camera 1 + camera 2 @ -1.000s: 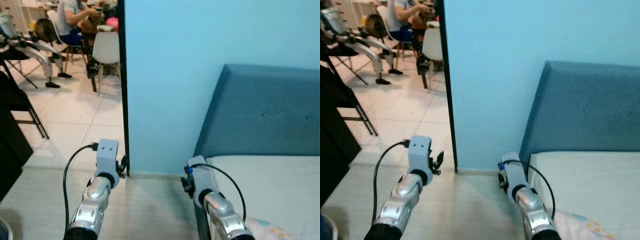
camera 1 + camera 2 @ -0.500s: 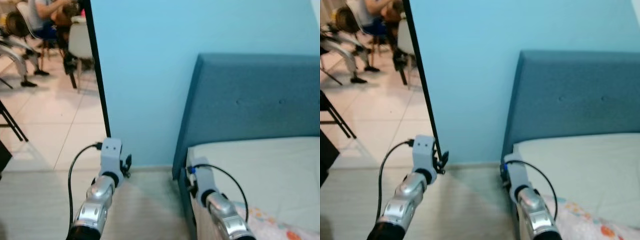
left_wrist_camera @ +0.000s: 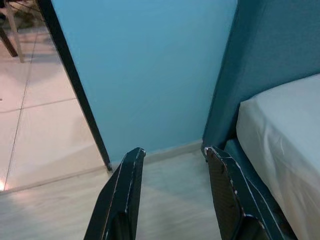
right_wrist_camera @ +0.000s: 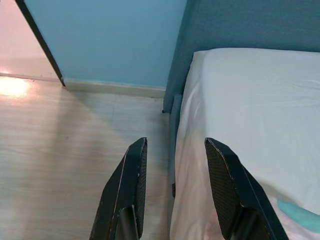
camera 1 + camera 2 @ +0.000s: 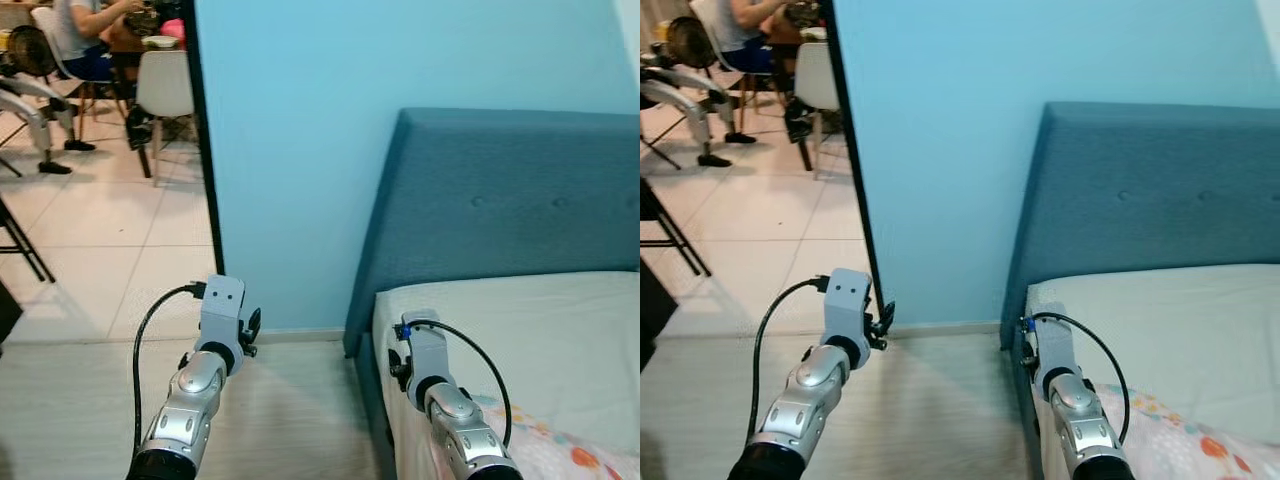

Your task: Clean up the room

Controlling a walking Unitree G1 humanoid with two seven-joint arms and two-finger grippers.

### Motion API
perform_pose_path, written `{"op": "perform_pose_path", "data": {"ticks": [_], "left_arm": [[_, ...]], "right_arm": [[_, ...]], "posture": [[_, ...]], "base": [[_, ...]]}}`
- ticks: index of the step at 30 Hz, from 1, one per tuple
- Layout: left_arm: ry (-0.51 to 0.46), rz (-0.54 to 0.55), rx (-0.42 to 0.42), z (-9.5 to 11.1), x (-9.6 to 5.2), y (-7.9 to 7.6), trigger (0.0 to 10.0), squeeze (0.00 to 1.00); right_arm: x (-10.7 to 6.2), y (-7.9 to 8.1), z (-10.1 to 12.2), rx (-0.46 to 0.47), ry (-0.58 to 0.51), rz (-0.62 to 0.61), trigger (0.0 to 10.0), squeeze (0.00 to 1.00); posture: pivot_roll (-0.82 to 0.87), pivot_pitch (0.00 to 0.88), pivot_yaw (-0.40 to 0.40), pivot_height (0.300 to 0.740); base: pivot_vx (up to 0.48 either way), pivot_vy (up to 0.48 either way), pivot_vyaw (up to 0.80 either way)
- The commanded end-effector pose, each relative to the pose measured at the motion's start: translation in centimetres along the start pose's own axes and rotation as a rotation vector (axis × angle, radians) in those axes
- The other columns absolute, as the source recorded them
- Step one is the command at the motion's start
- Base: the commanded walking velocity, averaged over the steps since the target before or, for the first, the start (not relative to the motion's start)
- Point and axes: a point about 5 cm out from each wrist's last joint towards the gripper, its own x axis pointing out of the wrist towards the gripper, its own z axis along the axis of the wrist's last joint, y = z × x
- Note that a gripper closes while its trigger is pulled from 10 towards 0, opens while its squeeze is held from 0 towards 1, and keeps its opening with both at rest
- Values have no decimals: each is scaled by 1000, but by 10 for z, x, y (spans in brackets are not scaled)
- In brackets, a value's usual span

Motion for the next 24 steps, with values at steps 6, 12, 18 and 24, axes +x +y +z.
{"op": "perform_pose_path", "data": {"ticks": [6, 12, 18, 24], "left_arm": [[15, 21, -11, -4, 1, 2, 10000, 0], [8, 15, -14, -3, 1, 0, 10000, 0], [4, 8, -11, -5, 0, -1, 10000, 0], [4, 17, -8, -5, -1, 2, 10000, 0]], "right_arm": [[-4, -15, -2, 56, -6, -69, 10000, 0], [-6, -19, -3, 71, -8, -92, 10000, 0], [-9, -22, -1, 84, -59, -143, 10000, 0], [-13, -27, 2, 99, -100, -194, 10000, 0]], "posture": [[-21, 0, -60, 740], [-29, 0, -51, 740], [-32, 0, -37, 740], [-28, 0, -33, 740]], "base": [[0, 0, -800], [0, 0, -800], [0, 0, -800], [0, 0, -800]]}}
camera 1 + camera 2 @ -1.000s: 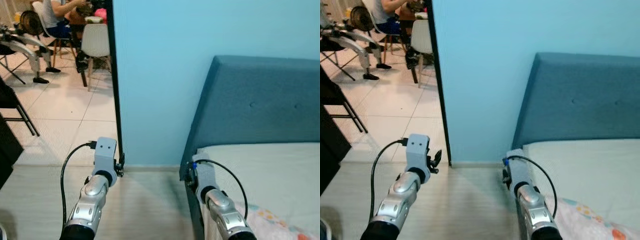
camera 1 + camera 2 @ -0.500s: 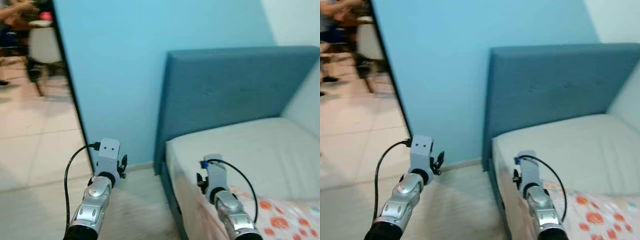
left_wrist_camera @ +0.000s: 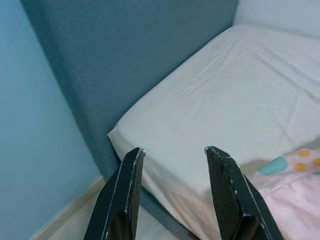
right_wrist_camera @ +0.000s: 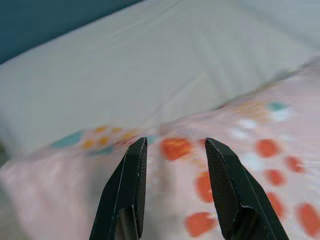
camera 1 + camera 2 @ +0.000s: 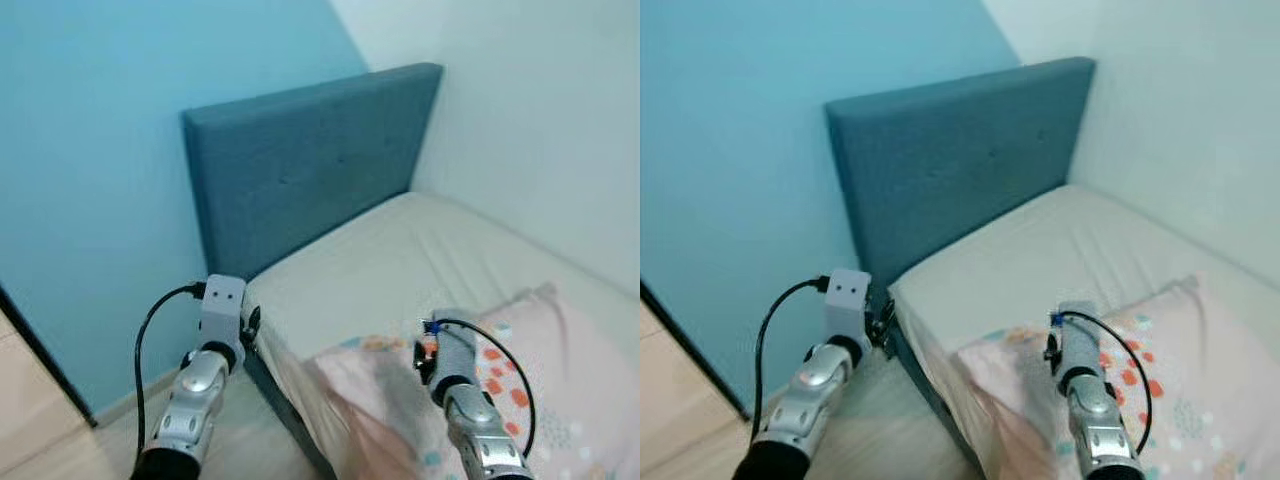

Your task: Clean up the room

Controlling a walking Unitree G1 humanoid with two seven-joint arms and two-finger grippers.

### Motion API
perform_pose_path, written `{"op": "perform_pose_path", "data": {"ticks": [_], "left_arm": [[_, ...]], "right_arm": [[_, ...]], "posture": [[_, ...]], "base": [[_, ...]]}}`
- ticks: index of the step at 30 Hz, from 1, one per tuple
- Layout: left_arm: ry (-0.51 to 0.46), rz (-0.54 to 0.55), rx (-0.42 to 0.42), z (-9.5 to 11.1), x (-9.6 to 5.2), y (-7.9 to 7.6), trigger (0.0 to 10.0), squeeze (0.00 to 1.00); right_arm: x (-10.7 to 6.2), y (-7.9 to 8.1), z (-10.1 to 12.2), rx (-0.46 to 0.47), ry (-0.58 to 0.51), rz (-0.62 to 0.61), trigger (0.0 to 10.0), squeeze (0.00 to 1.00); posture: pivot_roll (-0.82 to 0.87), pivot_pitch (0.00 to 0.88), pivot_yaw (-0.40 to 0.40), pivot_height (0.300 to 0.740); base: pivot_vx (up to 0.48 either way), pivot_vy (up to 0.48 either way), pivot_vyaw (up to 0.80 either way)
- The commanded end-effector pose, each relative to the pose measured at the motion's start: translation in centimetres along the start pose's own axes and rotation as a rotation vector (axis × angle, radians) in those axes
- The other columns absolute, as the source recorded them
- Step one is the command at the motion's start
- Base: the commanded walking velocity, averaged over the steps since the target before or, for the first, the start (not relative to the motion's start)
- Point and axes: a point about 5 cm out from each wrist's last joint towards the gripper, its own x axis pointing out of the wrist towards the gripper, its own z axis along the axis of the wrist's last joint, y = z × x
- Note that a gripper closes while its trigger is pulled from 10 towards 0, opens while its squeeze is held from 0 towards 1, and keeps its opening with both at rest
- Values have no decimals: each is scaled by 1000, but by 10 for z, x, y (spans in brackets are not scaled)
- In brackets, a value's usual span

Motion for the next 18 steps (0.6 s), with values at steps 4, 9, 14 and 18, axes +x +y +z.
{"op": "perform_pose_path", "data": {"ticks": [4, 9, 14, 18], "left_arm": [[10, -2, 4, -3, -1, 1, 10000, 0], [-6, -18, 5, -1, -1, -2, 10000, 0], [-20, -29, -3, 1, 0, -5, 10000, 0], [-27, -39, -1, 2, 1, -7, 10000, 0]], "right_arm": [[-2, -2, -1, 17, -15, -27, 10000, 0], [-3, -8, 1, 21, -36, -59, 10000, 0], [-5, -10, -2, 24, -33, -78, 10000, 0], [-6, -10, -2, 28, -36, -86, 10000, 0]], "posture": [[-28, 0, -32, 740], [-31, 0, -25, 740], [-34, 0, -22, 740], [-37, 0, -18, 740]], "base": [[0, 0, -800], [0, 0, -800], [0, 0, -800], [0, 0, -800]]}}
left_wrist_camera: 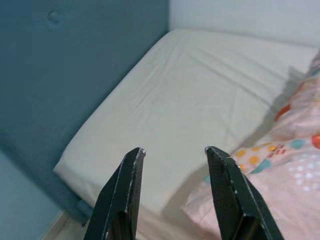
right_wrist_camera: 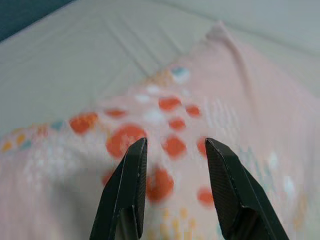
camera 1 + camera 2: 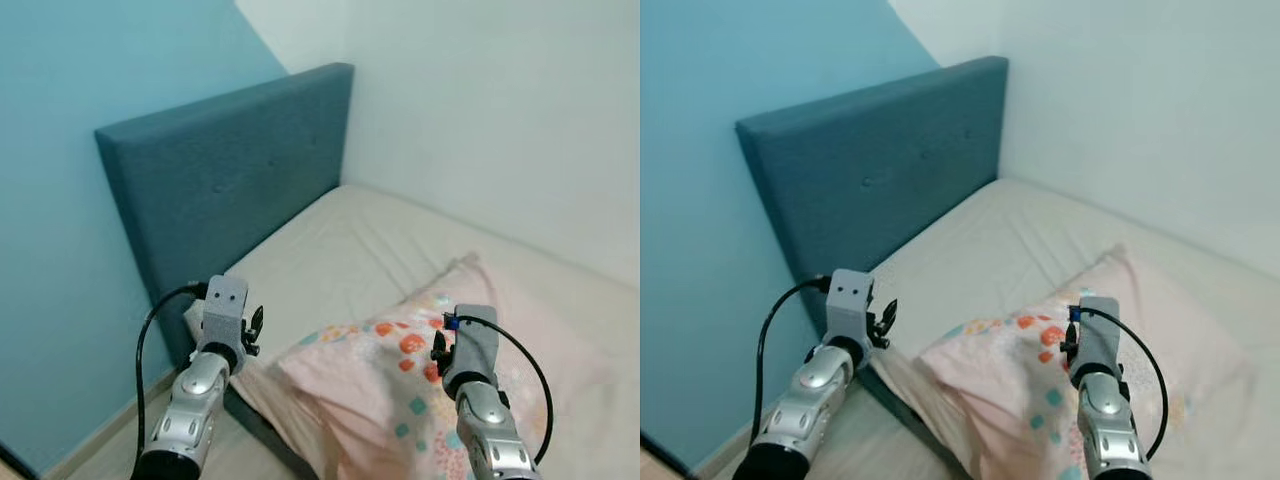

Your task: Clean up the room

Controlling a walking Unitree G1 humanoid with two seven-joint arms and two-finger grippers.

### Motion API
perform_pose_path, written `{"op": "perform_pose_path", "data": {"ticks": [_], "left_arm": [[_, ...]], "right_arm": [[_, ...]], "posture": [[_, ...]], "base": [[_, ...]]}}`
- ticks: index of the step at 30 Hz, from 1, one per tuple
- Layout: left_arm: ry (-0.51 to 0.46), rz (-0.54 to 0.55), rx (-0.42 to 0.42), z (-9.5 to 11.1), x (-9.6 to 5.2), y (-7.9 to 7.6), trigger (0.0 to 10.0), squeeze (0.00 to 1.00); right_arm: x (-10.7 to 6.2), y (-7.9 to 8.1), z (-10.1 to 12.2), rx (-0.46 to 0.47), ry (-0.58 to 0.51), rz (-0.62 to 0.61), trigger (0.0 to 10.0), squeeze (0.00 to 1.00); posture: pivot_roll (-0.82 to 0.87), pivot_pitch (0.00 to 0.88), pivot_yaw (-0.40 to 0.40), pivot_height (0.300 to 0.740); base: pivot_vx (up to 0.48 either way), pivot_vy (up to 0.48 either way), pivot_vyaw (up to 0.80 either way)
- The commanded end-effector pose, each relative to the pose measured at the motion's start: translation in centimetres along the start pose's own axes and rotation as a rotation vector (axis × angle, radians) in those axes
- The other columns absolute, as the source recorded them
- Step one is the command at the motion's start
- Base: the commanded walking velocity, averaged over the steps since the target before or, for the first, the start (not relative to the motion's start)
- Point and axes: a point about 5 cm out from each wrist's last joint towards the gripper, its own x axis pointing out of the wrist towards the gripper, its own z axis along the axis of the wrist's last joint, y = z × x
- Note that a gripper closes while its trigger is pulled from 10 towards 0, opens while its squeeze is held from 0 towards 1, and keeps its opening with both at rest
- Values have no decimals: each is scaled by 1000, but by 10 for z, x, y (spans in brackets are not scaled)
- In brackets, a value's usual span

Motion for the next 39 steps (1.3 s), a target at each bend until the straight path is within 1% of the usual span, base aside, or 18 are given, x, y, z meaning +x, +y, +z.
{"op": "perform_pose_path", "data": {"ticks": [1, 5, 11, 20, 26, 33, 39], "left_arm": [[-4, -12, -8, 0, 1, -4, 10000, 0], [-19, -21, -14, 3, 3, -5, 10000, 0], [-16, -39, -8, 3, 4, -8, 10000, 0], [-5, -36, -3, 1, 3, -7, 10000, 0], [-23, -55, -29, 4, 3, -9, 10000, 0], [-41, -70, -21, 6, 3, -12, 10000, 0], [-52, -68, -33, 8, 3, -12, 10000, 0]], "right_arm": [[0, -3, 2, 5, -12, -16, 10000, 0], [0, -4, 2, 7, -18, -24, 10000, 0], [-1, -6, 3, 7, -24, -31, 10000, 0], [-1, -3, 2, 8, -22, -27, 10000, 0], [-2, -3, 1, 11, -21, -31, 10000, 0], [-2, -1, 2, -5, -32, -15, 10000, 0], [-2, 1, 3, -17, -40, 0, 10000, 0]], "posture": [[-37, 0, -18, 740], [-39, 0, -15, 740], [-40, 0, -14, 740], [-36, 0, -13, 740], [-37, 0, -17, 740], [-38, 0, -17, 740], [-36, 0, -20, 740]], "base": [[0, 0, -800], [0, 0, -800], [0, 0, -800], [0, 0, -800], [0, 0, -800], [0, 0, -800], [0, 0, -800]]}}
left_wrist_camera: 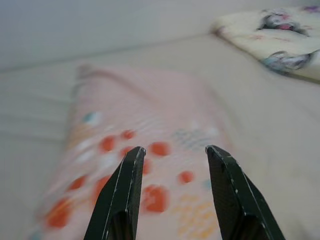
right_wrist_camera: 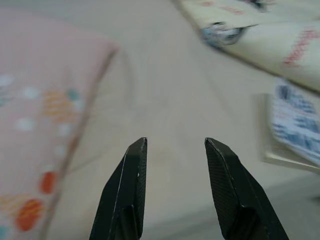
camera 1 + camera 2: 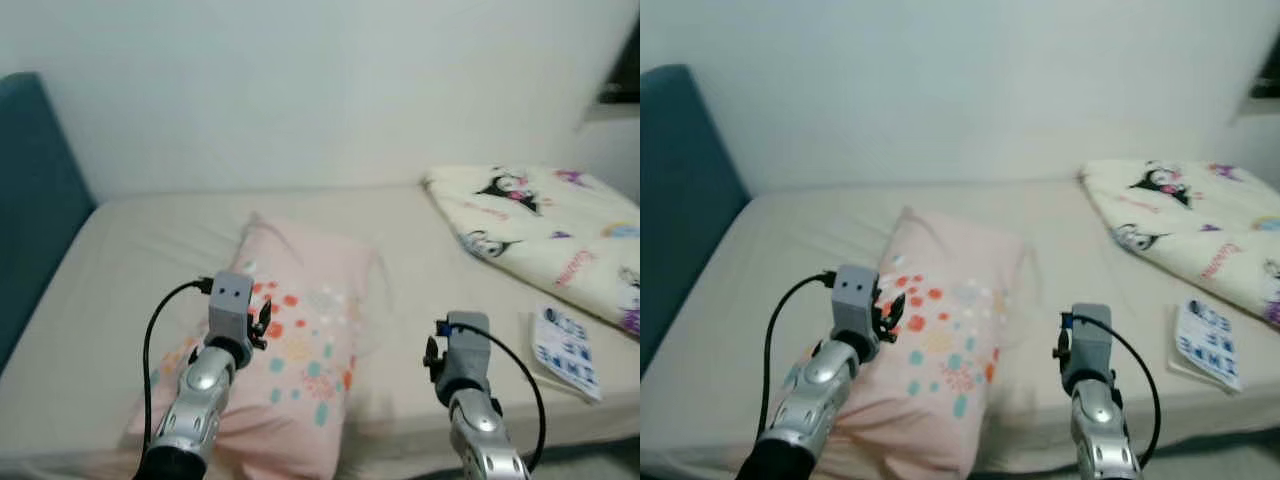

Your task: Clean up the room

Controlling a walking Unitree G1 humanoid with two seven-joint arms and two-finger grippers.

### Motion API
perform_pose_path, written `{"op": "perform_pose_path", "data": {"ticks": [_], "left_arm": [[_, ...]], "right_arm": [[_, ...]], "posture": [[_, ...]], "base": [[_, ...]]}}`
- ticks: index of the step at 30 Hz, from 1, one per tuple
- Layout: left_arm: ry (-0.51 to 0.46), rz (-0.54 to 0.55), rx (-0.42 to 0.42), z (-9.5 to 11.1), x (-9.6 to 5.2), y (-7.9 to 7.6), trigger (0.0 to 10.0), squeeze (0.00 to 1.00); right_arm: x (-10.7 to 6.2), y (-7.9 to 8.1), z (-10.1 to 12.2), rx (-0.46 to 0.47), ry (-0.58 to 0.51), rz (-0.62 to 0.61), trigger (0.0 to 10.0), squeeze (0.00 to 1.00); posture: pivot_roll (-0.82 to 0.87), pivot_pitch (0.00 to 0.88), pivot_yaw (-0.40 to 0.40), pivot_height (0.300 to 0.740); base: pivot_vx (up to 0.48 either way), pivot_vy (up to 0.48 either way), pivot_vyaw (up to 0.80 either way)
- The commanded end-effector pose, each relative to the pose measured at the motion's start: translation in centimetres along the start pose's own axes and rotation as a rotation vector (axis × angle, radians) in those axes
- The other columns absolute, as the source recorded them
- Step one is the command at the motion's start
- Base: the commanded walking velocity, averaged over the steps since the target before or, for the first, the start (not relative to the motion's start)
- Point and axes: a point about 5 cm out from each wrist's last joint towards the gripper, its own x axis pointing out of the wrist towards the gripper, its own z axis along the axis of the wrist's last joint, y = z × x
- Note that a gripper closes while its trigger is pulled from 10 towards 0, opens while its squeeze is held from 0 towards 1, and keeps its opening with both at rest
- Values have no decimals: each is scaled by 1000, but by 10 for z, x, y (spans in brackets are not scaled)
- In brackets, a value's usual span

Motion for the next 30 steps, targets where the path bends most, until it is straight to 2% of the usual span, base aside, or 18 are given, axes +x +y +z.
{"op": "perform_pose_path", "data": {"ticks": [1, 3, 4, 7, 22, 28, 30], "left_arm": [[-4, -2, -7, -1, -1, 0, 10000, 0], [-13, 1, -10, 1, -1, 1, 10000, 0], [-16, 5, -21, 2, -1, 2, 10000, 0], [-26, 3, -33, 4, 0, 3, 10000, 0], [-34, 4, -35, 7, 3, 5, 10000, 0], [-30, 27, -43, 8, 5, 5, 10000, 0], [-32, 39, -37, 10, 5, 5, 10000, 0]], "right_arm": [[-1, 1, 1, -1, -14, 7, 10000, 0], [-1, 2, 6, -11, -60, 36, 10000, 0], [-2, 5, 7, -50, -74, 57, 10000, 0], [-1, 9, 6, -45, -62, 81, 10000, 0], [-1, 18, 7, -32, -69, 106, 10000, 0], [0, 16, 8, -33, -75, 107, 10000, 0], [0, 16, 8, -33, -76, 107, 10000, 0]], "posture": [[-36, 0, -20, 740], [-36, 0, -11, 740], [-36, 0, -9, 740], [-36, 0, -5, 740], [-29, 0, -6, 740], [-30, 0, -7, 740], [-30, 0, -7, 740]], "base": [[0, 0, -800], [0, 0, -800], [0, 0, 0], [0, 0, 0], [0, 462, 0], [0, 0, 0], [0, -480, 0]]}}
